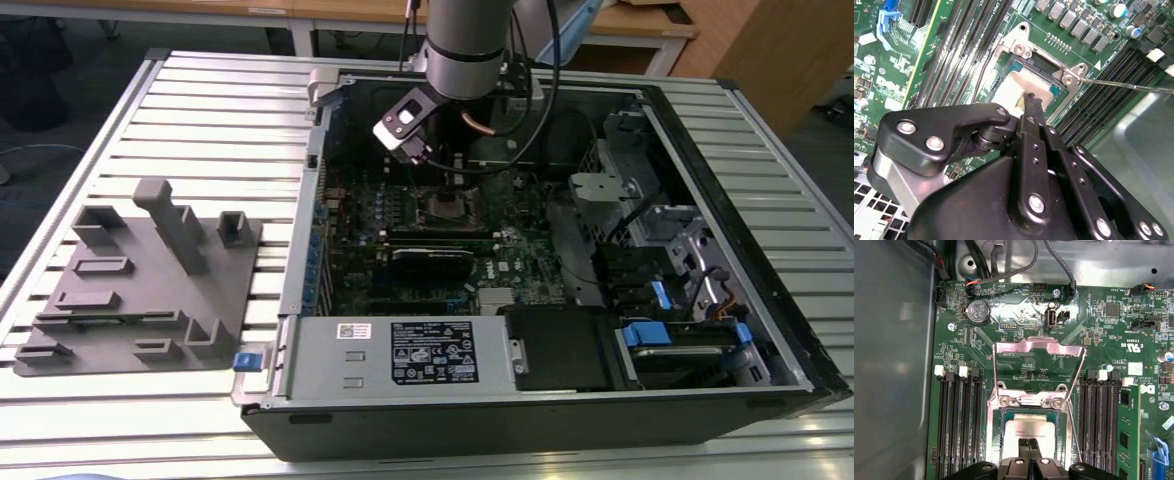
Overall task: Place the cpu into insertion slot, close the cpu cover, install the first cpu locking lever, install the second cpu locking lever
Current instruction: 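Place the cpu into insertion slot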
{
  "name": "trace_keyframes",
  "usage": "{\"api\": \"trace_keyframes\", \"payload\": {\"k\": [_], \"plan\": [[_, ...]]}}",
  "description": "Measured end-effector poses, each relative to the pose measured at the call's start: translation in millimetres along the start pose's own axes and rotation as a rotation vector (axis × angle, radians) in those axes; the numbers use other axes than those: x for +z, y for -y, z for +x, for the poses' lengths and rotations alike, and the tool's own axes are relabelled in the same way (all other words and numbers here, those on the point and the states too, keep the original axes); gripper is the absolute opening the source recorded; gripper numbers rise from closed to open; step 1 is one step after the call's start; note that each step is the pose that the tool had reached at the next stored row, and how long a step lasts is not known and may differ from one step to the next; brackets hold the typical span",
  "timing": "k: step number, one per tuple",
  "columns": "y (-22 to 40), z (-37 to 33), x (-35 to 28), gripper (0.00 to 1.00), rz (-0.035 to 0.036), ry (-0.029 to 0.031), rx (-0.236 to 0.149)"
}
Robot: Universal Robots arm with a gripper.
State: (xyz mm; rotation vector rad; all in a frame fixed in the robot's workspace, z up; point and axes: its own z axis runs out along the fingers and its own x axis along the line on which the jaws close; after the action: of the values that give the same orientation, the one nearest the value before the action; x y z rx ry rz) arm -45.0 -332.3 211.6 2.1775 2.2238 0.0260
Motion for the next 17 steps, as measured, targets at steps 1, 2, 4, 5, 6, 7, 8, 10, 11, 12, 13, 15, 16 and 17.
{"api": "trace_keyframes", "payload": {"k": [1,2,4,5,6,7,8,10,11,12,13,15,16,17], "plan": [[0.0,0.0,0.0,0.11,0.0001,0.0,0.0],[0.0,-0.1,-0.3,0.11,0.0002,0.0003,0.0],[0.0,-0.1,-2.2,0.11,0.0003,0.0004,0.0],[-0.1,0.0,-2.5,0.11,0.0001,0.0002,0.0],[-0.1,0.0,-2.4,0.11,0.0001,0.0,0.0],[-0.1,0.0,-2.4,0.11,0.0,0.0,0.0],[-0.1,0.0,-2.7,0.11,0.0002,0.0002,0.0],[-0.1,-0.1,-3.7,0.11,0.0002,0.0003,0.0],[-0.1,-0.1,-3.7,0.11,0.0001,0.0001,0.0],[-0.1,0.0,-3.7,0.11,0.0,-0.0001,0.0],[-0.1,-0.1,-4.1,0.11,0.0002,0.0002,0.0],[-0.1,-0.1,-4.5,0.11,0.0002,0.0002,0.0],[-0.1,-0.1,-4.5,0.11,0.0001,0.0001,0.0],[-0.1,-0.1,-4.6,0.11,0.0001,0.0002,0.0]]}}
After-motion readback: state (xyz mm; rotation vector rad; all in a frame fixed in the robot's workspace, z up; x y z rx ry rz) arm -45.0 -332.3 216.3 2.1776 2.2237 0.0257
